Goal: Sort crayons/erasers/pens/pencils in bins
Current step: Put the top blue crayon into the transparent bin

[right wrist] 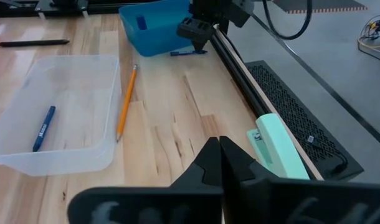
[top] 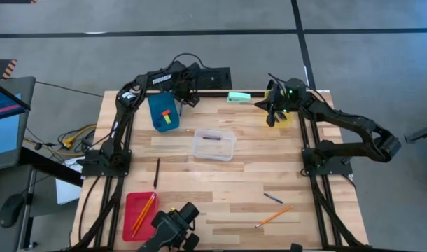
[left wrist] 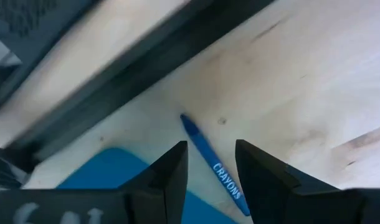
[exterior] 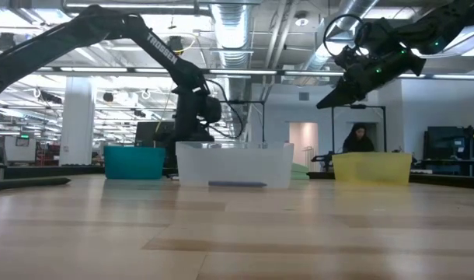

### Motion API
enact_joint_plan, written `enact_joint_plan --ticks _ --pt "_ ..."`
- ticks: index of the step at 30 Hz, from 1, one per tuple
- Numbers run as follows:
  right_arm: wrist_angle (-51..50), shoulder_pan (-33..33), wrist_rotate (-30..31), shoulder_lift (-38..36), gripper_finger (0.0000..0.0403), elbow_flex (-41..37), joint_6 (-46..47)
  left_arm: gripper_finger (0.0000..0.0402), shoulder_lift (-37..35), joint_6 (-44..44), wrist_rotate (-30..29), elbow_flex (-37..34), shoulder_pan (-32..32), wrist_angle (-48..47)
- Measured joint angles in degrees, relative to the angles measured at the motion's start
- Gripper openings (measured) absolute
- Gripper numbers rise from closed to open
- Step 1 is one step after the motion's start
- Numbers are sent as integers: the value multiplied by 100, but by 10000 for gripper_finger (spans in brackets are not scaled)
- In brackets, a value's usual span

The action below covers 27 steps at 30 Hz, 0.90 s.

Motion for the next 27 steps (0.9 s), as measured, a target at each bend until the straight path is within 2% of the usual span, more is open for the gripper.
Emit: enact_joint_plan --ticks 16,21,27 --pt "0 0 0 0 4 0 -2 126 10 -9 52 -52 8 51" --pt "-25 0 0 0 3 0 -2 125 225 -3 87 -38 32 62" --pt "-20 0 0 2 2 0 -9 125 245 83 -54 -28 4 33"
